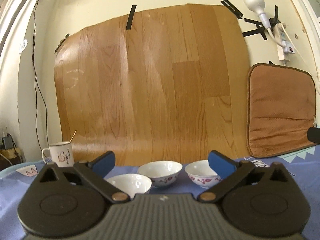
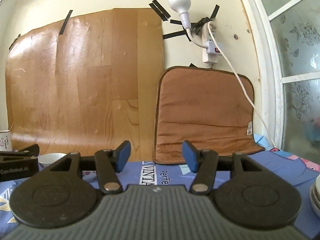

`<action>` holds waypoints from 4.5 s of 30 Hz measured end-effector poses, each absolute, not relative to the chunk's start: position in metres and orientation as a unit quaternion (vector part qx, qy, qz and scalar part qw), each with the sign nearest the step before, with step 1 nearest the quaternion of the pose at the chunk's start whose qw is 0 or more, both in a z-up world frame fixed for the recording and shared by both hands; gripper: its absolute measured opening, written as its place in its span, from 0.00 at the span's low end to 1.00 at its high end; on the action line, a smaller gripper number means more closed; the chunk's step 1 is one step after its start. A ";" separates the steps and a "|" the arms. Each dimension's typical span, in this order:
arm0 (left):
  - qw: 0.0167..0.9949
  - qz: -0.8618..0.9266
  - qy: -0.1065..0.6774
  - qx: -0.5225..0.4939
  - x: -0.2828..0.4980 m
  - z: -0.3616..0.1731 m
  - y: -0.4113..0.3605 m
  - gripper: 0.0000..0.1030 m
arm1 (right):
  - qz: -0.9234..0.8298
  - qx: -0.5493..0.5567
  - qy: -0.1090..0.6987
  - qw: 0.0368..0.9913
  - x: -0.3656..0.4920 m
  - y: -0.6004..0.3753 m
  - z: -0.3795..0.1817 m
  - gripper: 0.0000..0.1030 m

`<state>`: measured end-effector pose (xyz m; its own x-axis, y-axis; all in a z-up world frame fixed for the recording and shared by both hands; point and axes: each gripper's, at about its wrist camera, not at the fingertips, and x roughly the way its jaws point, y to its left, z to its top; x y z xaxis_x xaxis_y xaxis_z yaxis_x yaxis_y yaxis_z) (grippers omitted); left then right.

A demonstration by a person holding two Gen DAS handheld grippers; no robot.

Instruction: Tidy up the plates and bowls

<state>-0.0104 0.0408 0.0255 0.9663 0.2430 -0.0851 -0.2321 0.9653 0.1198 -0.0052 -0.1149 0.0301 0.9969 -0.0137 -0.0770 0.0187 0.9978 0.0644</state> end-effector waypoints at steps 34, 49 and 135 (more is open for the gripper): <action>0.985 0.059 0.151 -0.054 0.008 0.029 0.080 1.00 | 0.036 0.033 0.094 0.994 0.009 -0.109 0.028 1.00; 0.985 0.025 0.161 -0.047 0.007 0.033 0.079 1.00 | 0.038 0.026 0.096 0.994 0.009 -0.108 0.029 1.00; 0.915 -0.233 0.317 -0.091 0.031 0.027 -0.040 0.59 | -0.049 0.170 0.387 0.905 0.051 -0.272 0.035 0.13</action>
